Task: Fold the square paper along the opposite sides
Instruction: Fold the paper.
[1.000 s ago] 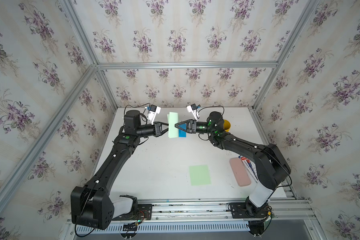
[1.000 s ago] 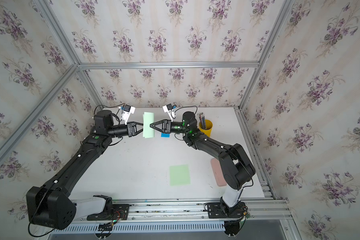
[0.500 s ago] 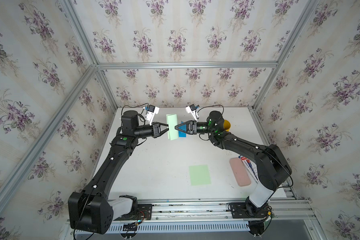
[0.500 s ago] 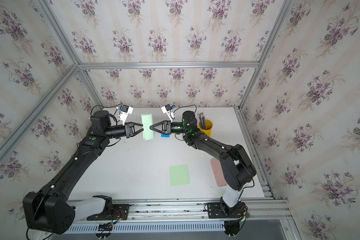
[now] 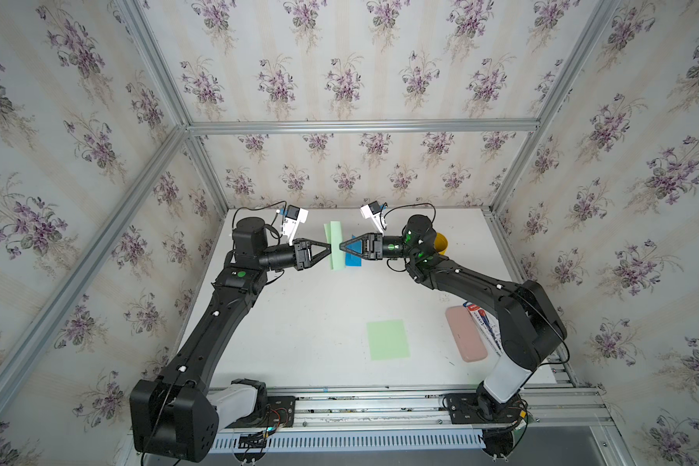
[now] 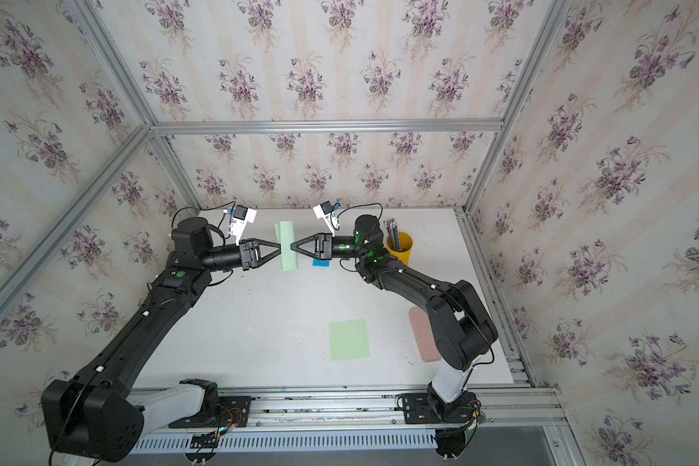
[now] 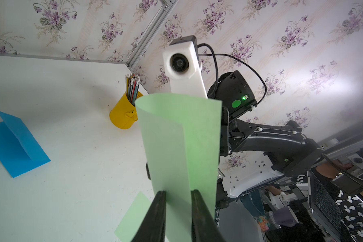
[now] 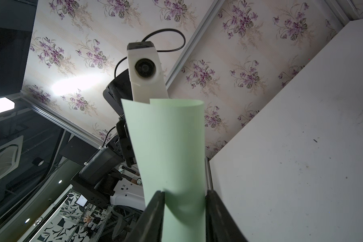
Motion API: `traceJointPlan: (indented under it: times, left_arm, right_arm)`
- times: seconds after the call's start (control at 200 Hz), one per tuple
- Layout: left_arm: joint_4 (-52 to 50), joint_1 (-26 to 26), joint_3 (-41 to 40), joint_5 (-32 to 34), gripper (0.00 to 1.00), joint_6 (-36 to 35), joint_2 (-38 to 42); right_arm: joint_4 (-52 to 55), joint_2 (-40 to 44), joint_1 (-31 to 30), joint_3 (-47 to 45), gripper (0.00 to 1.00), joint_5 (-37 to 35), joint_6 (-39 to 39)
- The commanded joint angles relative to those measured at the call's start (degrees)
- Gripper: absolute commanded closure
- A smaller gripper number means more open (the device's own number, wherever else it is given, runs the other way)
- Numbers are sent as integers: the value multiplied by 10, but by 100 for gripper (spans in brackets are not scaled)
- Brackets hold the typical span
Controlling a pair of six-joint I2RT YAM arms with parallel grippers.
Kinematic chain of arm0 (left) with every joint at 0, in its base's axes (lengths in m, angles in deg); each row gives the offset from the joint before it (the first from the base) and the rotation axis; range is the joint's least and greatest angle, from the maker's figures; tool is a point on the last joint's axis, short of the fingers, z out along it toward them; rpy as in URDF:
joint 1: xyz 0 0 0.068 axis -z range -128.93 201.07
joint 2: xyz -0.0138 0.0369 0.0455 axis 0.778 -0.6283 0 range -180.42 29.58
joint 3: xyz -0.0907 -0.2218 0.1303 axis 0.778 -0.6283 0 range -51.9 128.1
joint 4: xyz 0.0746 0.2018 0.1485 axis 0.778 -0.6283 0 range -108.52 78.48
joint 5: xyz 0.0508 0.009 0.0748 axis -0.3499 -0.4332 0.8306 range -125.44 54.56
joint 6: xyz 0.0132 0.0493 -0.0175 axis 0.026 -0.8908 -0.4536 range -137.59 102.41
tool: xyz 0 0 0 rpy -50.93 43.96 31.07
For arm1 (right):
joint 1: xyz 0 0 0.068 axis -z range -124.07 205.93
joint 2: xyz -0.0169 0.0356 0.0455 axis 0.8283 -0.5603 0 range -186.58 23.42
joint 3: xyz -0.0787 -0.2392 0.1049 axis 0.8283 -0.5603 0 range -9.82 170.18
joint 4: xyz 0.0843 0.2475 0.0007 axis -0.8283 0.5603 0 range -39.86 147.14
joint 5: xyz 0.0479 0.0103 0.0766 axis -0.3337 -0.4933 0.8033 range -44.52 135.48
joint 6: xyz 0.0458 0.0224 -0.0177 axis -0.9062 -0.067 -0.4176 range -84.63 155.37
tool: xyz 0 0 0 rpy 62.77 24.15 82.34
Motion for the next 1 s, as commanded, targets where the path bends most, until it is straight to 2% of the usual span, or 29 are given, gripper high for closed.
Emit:
traceJointPlan:
  times: [0.0,0.49,0.994]
  left_arm:
    - [37,-4,-3,-13,73,17,3]
    - [161,-14,-26,-29,66,115,-8]
    - [196,-13,-45,-30,59,143,6]
  right_arm:
    - [-2,6,0,5,62,3,11]
    - [27,5,-6,14,62,-3,35]
    - [34,2,-6,25,63,-6,36]
